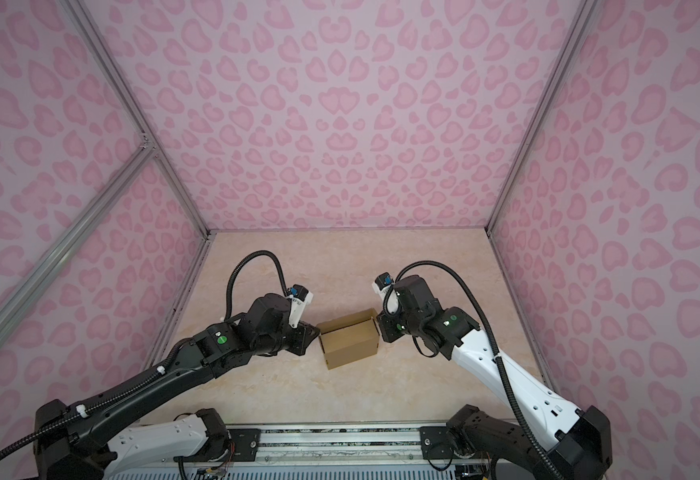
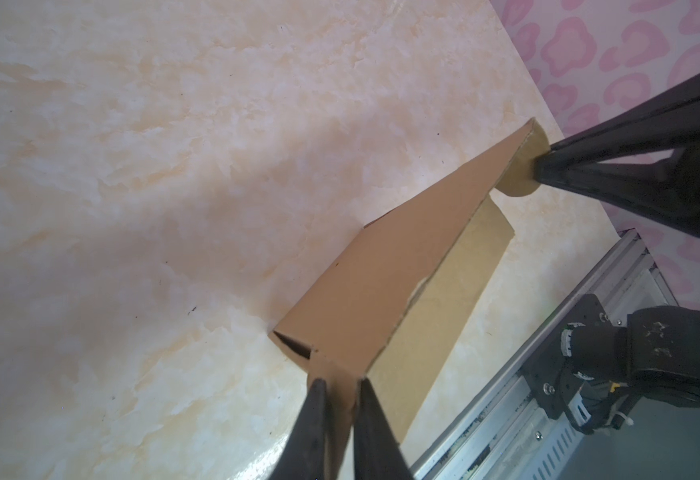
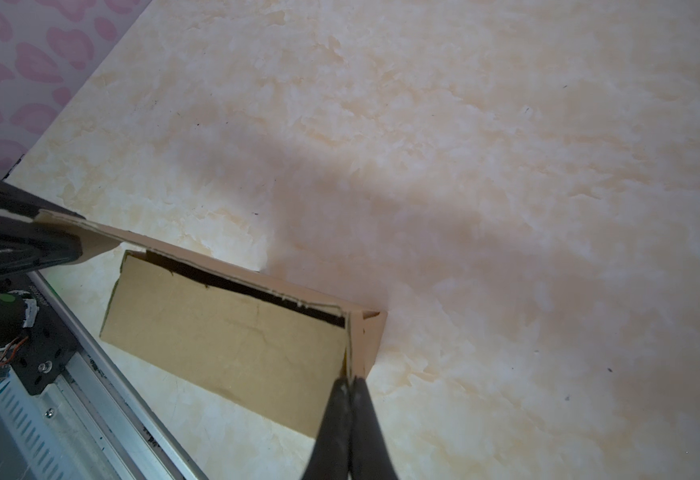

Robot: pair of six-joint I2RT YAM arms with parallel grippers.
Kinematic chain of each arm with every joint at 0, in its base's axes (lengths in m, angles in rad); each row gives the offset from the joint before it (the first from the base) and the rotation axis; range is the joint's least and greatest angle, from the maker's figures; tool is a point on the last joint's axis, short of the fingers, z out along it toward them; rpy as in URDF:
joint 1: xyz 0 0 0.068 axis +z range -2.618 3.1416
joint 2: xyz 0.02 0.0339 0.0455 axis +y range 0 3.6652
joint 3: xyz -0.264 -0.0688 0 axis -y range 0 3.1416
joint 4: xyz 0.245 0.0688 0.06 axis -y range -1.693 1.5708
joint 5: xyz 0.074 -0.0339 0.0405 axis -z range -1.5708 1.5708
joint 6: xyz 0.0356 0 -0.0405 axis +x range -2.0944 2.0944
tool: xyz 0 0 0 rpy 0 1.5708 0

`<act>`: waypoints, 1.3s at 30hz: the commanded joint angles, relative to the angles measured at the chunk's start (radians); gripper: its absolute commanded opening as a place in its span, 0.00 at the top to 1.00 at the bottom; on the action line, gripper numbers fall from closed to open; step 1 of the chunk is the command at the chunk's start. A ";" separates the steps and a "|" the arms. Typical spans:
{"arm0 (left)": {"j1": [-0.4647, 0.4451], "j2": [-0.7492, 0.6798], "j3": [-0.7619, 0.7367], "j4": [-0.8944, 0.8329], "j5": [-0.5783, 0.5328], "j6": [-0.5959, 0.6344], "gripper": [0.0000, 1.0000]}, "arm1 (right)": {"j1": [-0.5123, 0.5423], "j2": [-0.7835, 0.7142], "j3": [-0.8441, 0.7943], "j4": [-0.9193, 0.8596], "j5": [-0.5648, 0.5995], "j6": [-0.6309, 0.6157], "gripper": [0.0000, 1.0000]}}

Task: Fold the paper box

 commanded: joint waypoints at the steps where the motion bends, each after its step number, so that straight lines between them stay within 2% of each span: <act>1: 0.001 -0.009 0.006 -0.019 0.000 -0.009 0.84 | 0.007 -0.003 0.003 -0.006 0.015 0.009 0.96; 17: 0.001 -0.031 -0.018 -0.021 -0.001 -0.089 0.96 | 0.112 -0.006 0.014 -0.020 0.100 0.079 0.98; 23: -0.009 -0.029 -0.017 -0.021 -0.012 -0.131 0.96 | 0.150 -0.002 0.015 -0.017 0.132 0.098 0.99; 39: -0.075 0.021 0.044 -0.079 -0.129 -0.237 0.97 | 0.161 -0.035 -0.009 -0.035 0.150 0.104 1.00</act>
